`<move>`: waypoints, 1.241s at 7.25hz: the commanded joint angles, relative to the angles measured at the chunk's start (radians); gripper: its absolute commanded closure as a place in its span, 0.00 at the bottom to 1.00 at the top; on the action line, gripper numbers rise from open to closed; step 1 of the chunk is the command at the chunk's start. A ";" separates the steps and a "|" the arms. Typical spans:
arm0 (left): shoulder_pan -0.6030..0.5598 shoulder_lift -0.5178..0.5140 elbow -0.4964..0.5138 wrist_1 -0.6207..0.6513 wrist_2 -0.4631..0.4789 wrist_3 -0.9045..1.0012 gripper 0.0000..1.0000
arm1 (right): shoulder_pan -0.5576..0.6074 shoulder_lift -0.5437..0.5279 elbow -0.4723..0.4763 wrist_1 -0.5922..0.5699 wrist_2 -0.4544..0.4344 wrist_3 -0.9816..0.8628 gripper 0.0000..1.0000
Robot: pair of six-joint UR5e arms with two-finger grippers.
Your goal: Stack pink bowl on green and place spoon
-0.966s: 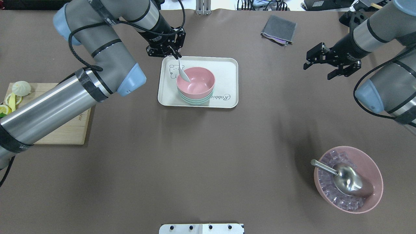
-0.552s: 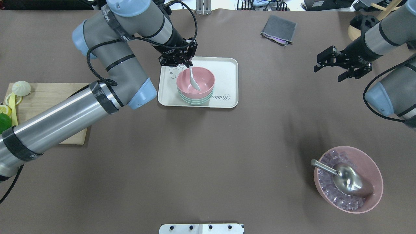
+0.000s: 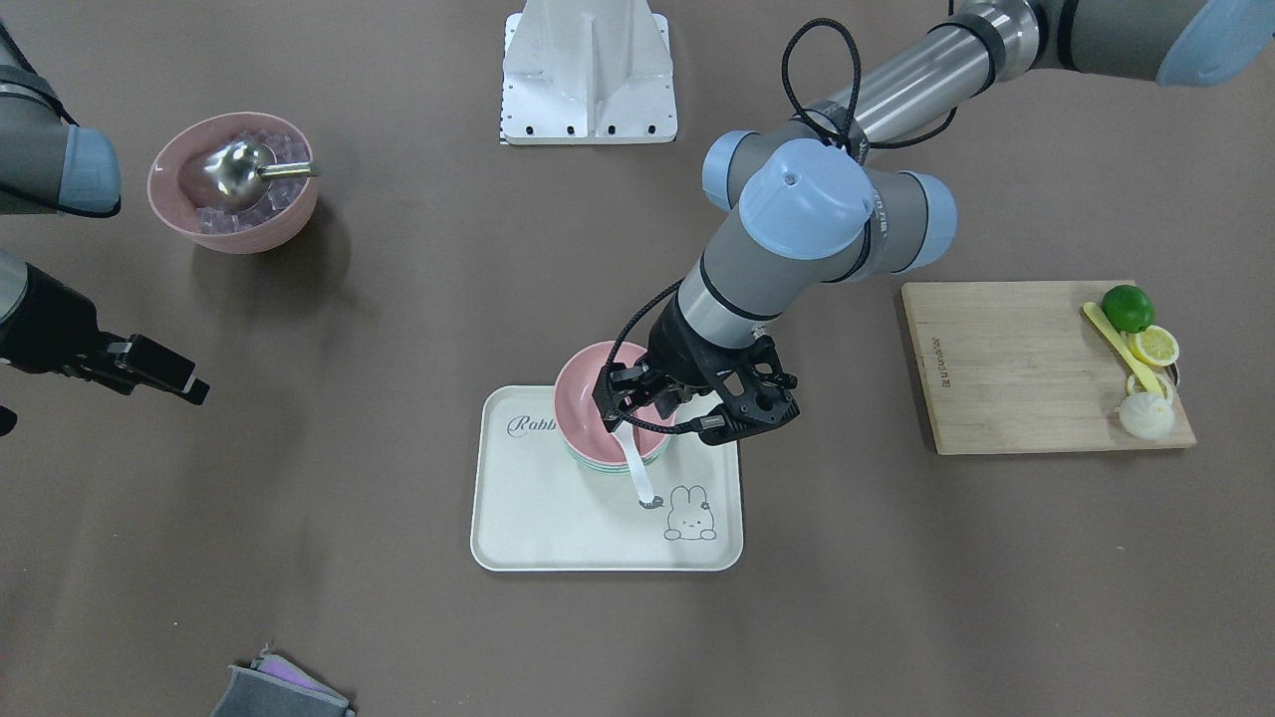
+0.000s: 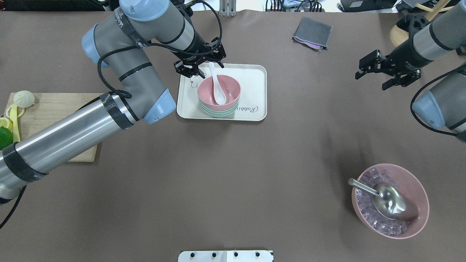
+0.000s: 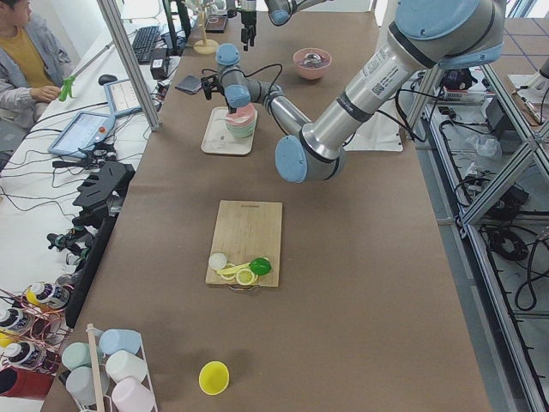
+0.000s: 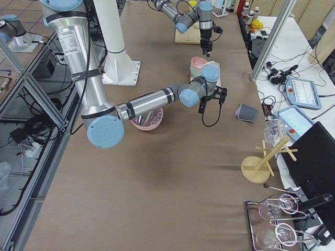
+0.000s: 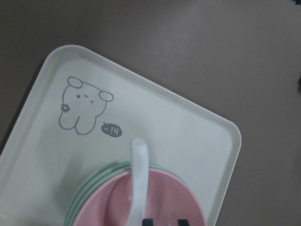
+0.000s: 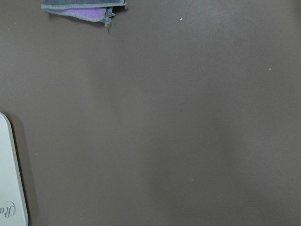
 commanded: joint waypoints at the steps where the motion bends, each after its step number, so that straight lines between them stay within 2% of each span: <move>1: -0.033 0.263 -0.278 0.075 -0.005 0.099 0.02 | 0.073 -0.089 -0.001 0.000 -0.001 -0.252 0.00; 2: -0.074 0.394 -0.406 0.171 -0.005 0.341 0.02 | 0.123 -0.123 -0.022 -0.009 -0.004 -0.433 0.00; 3: -0.121 0.481 -0.511 0.331 -0.005 0.553 0.02 | 0.173 -0.151 -0.050 -0.008 -0.006 -0.552 0.00; 4: -0.186 0.583 -0.603 0.430 -0.008 0.768 0.02 | 0.216 -0.174 -0.079 -0.009 -0.006 -0.670 0.00; 5: -0.302 0.707 -0.625 0.448 -0.047 0.999 0.02 | 0.239 -0.183 -0.114 -0.008 -0.006 -0.768 0.00; 6: -0.429 0.817 -0.600 0.451 -0.128 1.280 0.02 | 0.238 -0.196 -0.121 0.000 -0.004 -0.790 0.00; 7: -0.541 0.897 -0.528 0.448 -0.158 1.547 0.02 | 0.239 -0.214 -0.115 0.003 0.000 -0.803 0.00; 8: -0.615 0.931 -0.457 0.439 -0.155 1.712 0.02 | 0.239 -0.228 -0.114 0.003 0.002 -0.842 0.00; 9: -0.635 0.945 -0.426 0.434 -0.160 1.753 0.02 | 0.239 -0.230 -0.116 0.003 -0.006 -0.849 0.00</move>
